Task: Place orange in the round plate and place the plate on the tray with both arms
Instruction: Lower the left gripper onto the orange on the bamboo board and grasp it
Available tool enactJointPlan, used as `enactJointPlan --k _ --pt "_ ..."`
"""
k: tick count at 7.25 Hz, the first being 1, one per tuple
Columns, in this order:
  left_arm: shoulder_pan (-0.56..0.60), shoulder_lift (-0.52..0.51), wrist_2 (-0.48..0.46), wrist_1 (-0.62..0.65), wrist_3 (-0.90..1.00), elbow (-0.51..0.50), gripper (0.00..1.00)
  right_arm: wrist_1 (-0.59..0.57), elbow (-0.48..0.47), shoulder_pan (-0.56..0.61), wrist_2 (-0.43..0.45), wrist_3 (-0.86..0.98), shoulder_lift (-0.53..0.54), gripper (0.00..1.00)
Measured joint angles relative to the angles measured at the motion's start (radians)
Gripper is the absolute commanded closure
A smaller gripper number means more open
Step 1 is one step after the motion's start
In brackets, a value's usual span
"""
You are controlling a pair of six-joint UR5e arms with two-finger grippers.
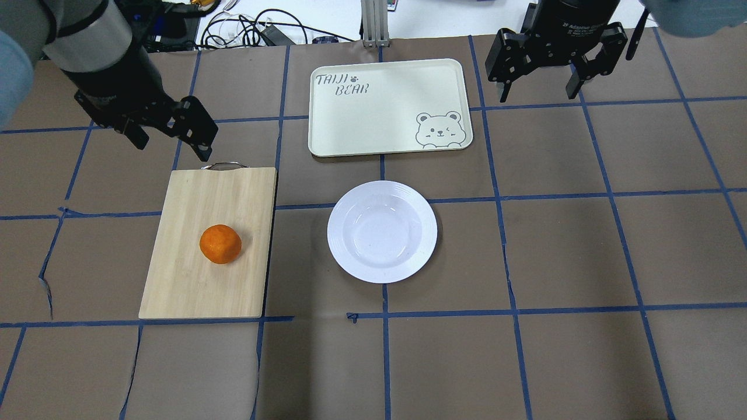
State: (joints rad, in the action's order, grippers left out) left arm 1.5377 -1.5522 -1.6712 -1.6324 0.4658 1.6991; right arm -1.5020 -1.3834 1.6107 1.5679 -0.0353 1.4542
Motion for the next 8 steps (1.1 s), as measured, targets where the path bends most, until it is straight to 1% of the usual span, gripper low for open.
enactJointPlan --k 1,2,3,4,6,8 --pt "0.0 -0.014 -0.03 0.032 0.076 0.064 0.0 -0.001 0.0 0.0 0.0 0.0 0.0 0.0" --pt "-0.001 -0.033 -0.065 0.111 0.152 0.132 0.03 -0.001 0.0 0.0 0.0 0.001 0.0 0.0" --pt "-0.002 -0.059 -0.095 0.231 0.238 0.204 0.05 -0.001 0.0 0.0 0.0 0.0 0.0 0.0" --pt "-0.002 -0.084 -0.121 0.349 0.311 0.266 0.09 0.0 0.0 0.0 0.0 0.0 0.0 0.0" --pt "-0.002 -0.129 -0.14 0.528 0.383 0.336 0.1 0.0 0.0 0.0 -0.001 -0.001 0.0 0.0" --pt "-0.003 -0.177 -0.139 0.631 0.432 0.363 0.09 0.0 0.0 0.0 -0.002 -0.005 0.001 0.0"
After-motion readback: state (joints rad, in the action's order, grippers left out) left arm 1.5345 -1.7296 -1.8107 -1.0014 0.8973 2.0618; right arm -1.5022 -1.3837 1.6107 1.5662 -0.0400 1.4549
